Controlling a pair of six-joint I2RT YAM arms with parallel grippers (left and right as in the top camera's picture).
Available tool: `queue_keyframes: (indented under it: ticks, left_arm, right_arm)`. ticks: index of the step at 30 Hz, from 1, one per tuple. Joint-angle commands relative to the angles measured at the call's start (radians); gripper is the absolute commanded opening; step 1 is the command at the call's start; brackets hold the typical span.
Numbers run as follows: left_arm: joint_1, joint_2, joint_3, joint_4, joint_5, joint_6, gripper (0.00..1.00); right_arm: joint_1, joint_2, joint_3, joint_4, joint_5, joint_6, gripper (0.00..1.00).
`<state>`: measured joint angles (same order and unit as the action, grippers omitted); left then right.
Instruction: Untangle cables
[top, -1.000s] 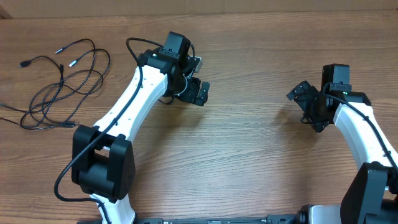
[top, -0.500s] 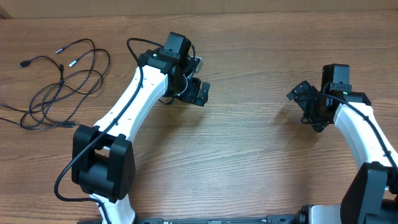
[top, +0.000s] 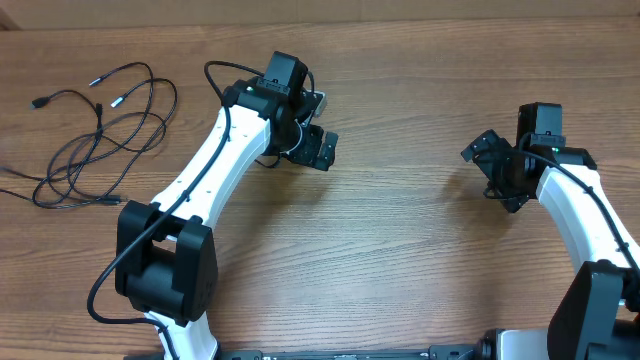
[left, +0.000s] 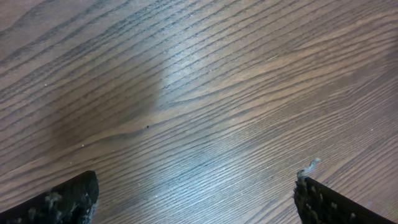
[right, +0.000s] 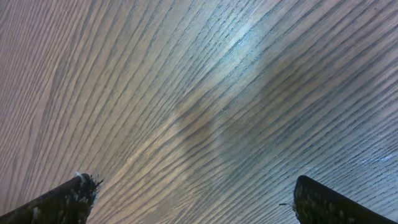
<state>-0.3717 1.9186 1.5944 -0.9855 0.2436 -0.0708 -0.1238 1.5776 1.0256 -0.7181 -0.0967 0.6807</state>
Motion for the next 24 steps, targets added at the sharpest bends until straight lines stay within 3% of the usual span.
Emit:
queue_keyframes:
  ticks: [1,11,24]
  left_arm:
    - [-0.003,-0.017,-0.004,0.003,0.009,0.019,1.00]
    - [-0.003,-0.063,-0.004,0.003,0.008,0.019,1.00]
    - [-0.001,-0.357,-0.004,-0.022,0.008,0.019,1.00]
  right_arm:
    - [-0.001,-0.010,0.014,0.005,0.010,0.000,1.00]
    - [-0.001,-0.010,0.014,0.005,0.010,0.000,1.00]
    - [-0.001,-0.010,0.014,0.005,0.010,0.000,1.00]
